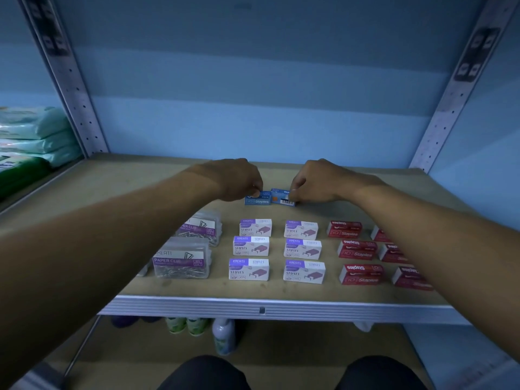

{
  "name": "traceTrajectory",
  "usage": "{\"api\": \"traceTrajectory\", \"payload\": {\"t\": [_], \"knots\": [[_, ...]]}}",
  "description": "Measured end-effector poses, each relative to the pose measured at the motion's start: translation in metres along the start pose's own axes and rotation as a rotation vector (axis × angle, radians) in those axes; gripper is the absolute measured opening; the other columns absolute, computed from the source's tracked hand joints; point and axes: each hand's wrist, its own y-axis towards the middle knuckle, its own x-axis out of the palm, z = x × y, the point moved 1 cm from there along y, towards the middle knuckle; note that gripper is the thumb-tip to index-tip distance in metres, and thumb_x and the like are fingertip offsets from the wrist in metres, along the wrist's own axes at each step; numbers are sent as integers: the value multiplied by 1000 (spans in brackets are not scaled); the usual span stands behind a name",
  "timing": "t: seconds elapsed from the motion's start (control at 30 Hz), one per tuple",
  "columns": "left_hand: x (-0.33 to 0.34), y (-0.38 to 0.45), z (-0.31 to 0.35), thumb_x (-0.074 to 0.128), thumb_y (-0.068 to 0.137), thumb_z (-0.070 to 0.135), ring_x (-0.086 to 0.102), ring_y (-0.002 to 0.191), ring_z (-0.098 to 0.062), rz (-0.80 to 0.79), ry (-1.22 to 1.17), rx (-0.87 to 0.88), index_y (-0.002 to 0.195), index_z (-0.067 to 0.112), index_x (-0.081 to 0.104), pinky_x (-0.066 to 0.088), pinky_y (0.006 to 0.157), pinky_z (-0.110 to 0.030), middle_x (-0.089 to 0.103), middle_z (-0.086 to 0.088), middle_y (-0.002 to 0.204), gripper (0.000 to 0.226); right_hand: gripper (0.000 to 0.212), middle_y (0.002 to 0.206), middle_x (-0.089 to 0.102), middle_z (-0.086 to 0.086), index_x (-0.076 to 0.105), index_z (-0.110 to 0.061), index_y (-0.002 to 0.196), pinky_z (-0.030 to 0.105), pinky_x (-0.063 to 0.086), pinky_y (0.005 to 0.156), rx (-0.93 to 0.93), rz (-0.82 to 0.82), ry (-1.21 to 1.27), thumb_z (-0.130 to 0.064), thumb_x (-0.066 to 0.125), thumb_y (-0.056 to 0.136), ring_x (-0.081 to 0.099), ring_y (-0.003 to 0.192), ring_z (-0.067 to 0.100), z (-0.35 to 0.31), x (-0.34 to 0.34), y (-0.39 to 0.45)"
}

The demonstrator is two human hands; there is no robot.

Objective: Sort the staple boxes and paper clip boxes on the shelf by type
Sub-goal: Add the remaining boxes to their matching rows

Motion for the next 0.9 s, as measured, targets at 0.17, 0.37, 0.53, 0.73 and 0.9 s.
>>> {"api": "traceTrajectory", "payload": {"t": [0.17, 0.37, 0.53, 0.73, 0.9], "knots": [[4, -1, 0, 46, 103, 26, 56, 115, -22, 1, -46, -9, 128, 20, 64, 45, 93, -33, 61, -1, 128, 31, 18, 90, 72, -14, 78, -30, 79, 33, 56, 76, -13, -7, 0, -41, 65, 83, 65, 89, 10, 3, -1, 1], [5, -3, -1, 49, 100, 27, 58, 110, -21, 61, -115, -20, 120, 20, 69, 48, 96, -40, 63, -2, 123, 29, 10, 90, 71, -19, 75, -32, 87, 27, 52, 76, -98, 4, 85, -40, 73, 81, 64, 90, 4, 2, 1, 5], [3, -5, -3, 52, 99, 26, 59, 113, -21, 68, -119, -18, 121, 22, 69, 48, 96, -38, 63, 0, 126, 28, 22, 84, 69, -19, 72, -32, 80, 21, 42, 65, -149, -2, 96, -42, 88, 68, 64, 83, 0, 2, 2, 5], [3, -6, 0, 50, 100, 24, 58, 116, -21, 73, -108, -14, 124, 19, 68, 47, 97, -36, 63, -1, 129, 30, 32, 89, 74, -19, 75, -34, 93, 25, 51, 83, -165, -91, 161, -40, 91, 65, 66, 87, -5, 1, 1, 1], [3, -7, 4, 50, 99, 24, 57, 114, -20, 71, -143, -48, 123, 20, 68, 48, 97, -39, 62, -1, 128, 30, 38, 88, 69, -17, 77, -32, 103, 22, 42, 70, -172, -93, 127, -36, 91, 68, 62, 84, 0, -4, 4, 1]]}}
